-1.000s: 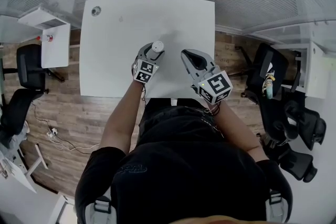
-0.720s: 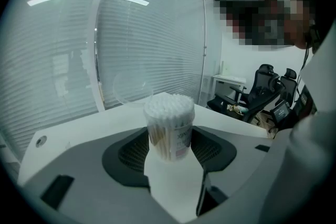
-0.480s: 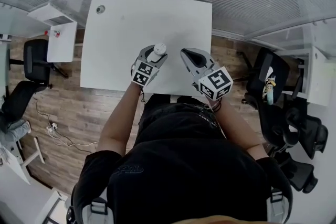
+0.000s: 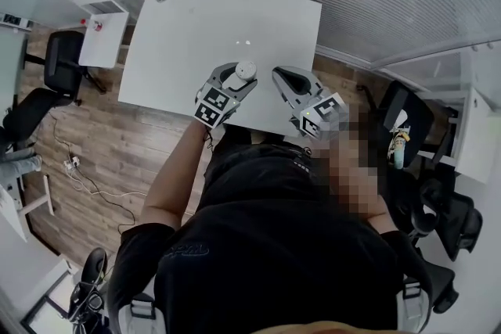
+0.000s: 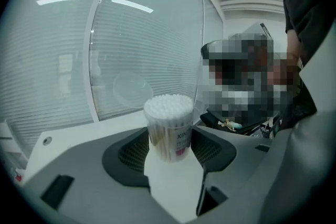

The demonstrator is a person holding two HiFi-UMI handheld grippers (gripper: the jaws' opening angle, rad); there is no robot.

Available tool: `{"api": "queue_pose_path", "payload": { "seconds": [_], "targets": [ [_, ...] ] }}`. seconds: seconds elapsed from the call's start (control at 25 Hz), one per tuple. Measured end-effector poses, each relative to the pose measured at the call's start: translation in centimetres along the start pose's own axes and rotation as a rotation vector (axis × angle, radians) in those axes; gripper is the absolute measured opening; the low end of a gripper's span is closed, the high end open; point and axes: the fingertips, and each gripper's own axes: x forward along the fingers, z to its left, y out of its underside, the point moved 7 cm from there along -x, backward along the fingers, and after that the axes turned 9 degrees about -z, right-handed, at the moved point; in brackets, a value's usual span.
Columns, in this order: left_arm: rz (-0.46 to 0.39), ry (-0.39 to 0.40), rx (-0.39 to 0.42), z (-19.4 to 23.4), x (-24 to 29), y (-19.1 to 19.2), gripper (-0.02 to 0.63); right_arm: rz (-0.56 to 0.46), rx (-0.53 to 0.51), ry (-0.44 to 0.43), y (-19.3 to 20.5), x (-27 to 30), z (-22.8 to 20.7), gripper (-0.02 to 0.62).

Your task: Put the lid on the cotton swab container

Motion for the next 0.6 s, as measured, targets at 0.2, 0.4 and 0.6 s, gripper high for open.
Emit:
{"api": "queue_pose_path", "payload": {
  "seconds": [0.2,0.4,0.6],
  "targets": [
    [-0.007,-0.008,-0.011,-3.3,-0.9,-1.3,0.259,-0.006,0.000,-0.073,-0.5,-1.9,0.0,0.023],
    [-0.005,-0.016,-0.023,-6.5,-1.7,-2.2,0.259,-0.002,0.017,-0.136,-0.6,-3.6,0.3,0.023],
    [-0.012,-0.015,-0.024,-8.6,-2.9,-3.2,0.259,0.005,0.023,-0.196,-0.8,-3.9,1.0,0.025]
  ]
}}
